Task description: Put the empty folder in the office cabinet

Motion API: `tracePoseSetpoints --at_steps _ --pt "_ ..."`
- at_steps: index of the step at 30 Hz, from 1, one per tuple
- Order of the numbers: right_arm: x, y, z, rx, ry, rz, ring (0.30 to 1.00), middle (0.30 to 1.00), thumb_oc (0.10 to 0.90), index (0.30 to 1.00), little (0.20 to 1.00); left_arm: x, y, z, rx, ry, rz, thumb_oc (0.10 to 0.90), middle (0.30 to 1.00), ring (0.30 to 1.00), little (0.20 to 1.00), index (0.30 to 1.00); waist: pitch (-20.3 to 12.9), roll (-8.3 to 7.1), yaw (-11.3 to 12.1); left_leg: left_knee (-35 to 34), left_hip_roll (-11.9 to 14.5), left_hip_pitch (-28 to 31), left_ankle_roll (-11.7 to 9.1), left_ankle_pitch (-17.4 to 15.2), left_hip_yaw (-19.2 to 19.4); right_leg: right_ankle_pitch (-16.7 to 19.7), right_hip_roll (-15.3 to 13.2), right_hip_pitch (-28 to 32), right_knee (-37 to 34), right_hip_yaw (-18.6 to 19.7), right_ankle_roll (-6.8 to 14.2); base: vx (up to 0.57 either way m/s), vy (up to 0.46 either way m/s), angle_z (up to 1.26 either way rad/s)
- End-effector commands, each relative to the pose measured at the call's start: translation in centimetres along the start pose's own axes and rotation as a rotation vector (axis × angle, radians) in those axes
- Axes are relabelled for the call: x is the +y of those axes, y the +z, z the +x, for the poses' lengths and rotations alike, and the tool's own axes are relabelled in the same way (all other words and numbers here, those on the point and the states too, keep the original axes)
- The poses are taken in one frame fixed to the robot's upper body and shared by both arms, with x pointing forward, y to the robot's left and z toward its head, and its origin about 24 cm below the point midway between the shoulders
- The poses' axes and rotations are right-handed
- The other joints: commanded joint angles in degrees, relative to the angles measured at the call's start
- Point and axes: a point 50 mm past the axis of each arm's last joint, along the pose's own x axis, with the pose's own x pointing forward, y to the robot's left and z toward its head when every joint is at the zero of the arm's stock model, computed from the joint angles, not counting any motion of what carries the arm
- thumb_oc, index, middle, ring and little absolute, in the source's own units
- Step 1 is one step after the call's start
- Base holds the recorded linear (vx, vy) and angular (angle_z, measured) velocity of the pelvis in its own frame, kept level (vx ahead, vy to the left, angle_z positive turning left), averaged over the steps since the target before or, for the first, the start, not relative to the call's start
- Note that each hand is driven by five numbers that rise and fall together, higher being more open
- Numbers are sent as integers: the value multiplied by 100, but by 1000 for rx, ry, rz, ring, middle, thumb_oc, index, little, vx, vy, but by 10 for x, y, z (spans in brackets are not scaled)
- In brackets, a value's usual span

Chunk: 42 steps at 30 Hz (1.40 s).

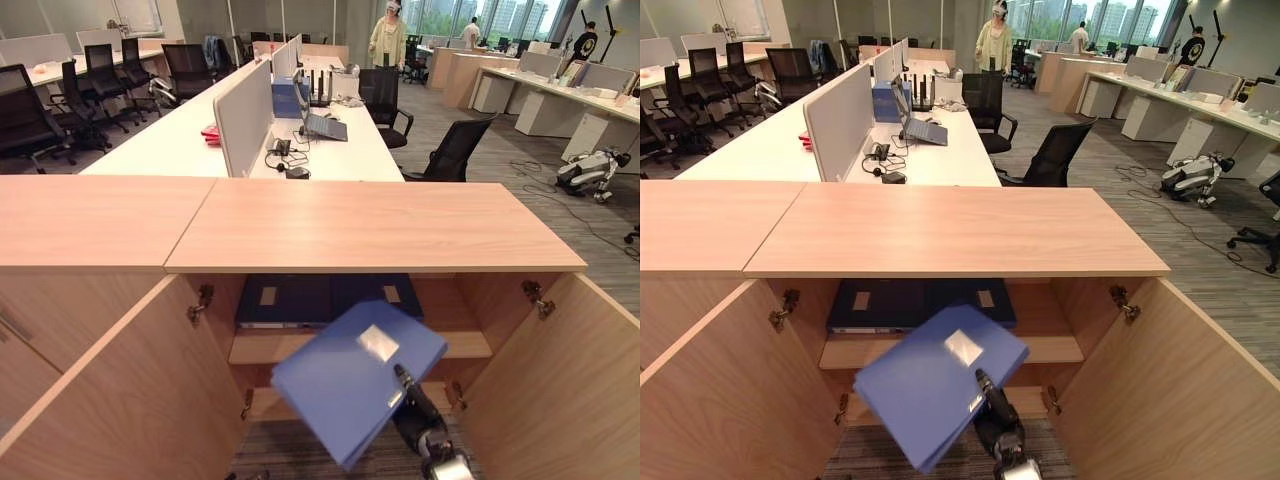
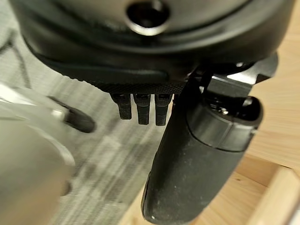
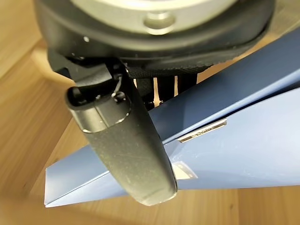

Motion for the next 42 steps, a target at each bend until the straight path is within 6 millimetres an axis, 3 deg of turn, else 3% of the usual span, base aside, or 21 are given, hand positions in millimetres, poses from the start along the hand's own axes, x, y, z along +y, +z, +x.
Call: tracePoseSetpoints --at_steps 1,17,22,24,26,28,35,37,39,42 --pt "97 -3 19 -84 395 158 300 300 400 300 300 -21 26 6 -78 -42 5 800 900 900 900 900 49 115 -43 -21 -56 -142 -134 -295 -472 -420 222 508 4 -34 -21 0 0 0" --pt "113 38 19 -293 386 198 300 300 400 300 300 -11 19 5 -67 -2 -13 800 900 900 900 900 31 152 -72 -21 -106 -136 -95 -341 -481 -406 181 493 4 -14 7 8 8 0" --pt "142 65 34 -390 338 65 300 300 400 300 300 -9 13 3 -61 10 4 800 900 900 900 900 175 217 74 -21 -167 -317 -40 -297 -495 -360 137 343 4 20 29 17 84 -5" --pt "148 79 39 -438 310 20 300 300 400 300 300 1 6 1 -41 45 18 800 900 900 900 900 271 244 159 -21 -210 -385 -11 -294 -526 -347 86 308 4 31 37 18 100 -2" --pt "148 80 39 -439 311 20 300 300 400 300 300 1 7 1 -42 44 18 800 900 900 900 900 278 245 164 -21 -211 -385 -10 -293 -525 -347 85 308 4 32 38 16 50 0" --pt "147 89 43 -458 274 -21 300 300 400 300 300 17 -3 -2 -4 98 31 800 900 900 900 900 372 302 220 -21 -274 -411 35 -314 -580 -363 -14 288 74 46 63 53 115 2" --pt "160 97 47 -483 283 -29 300 300 400 300 300 39 -18 -9 38 155 25 800 900 900 900 900 525 437 405 -21 -319 -414 122 -349 -492 -496 -203 127 430 7 153 36 84 -6" --pt "164 98 48 -485 282 -23 300 300 400 300 300 45 -21 -11 45 172 22 800 900 900 900 900 554 469 461 -21 -316 -398 130 -371 -448 -521 -277 69 590 -45 181 48 73 -19" --pt "175 95 50 -480 293 -11 300 300 400 300 300 57 -29 -16 66 208 17 800 900 900 900 900 628 533 573 -21 -290 -338 105 -401 -333 -475 -410 -13 742 -354 224 50 58 -15" --pt "180 96 51 -483 294 14 300 300 400 300 300 64 -31 -19 68 227 11 800 900 900 900 900 692 525 608 -21 -278 -271 80 -430 -287 -408 -388 -35 627 -480 216 42 1 -21"
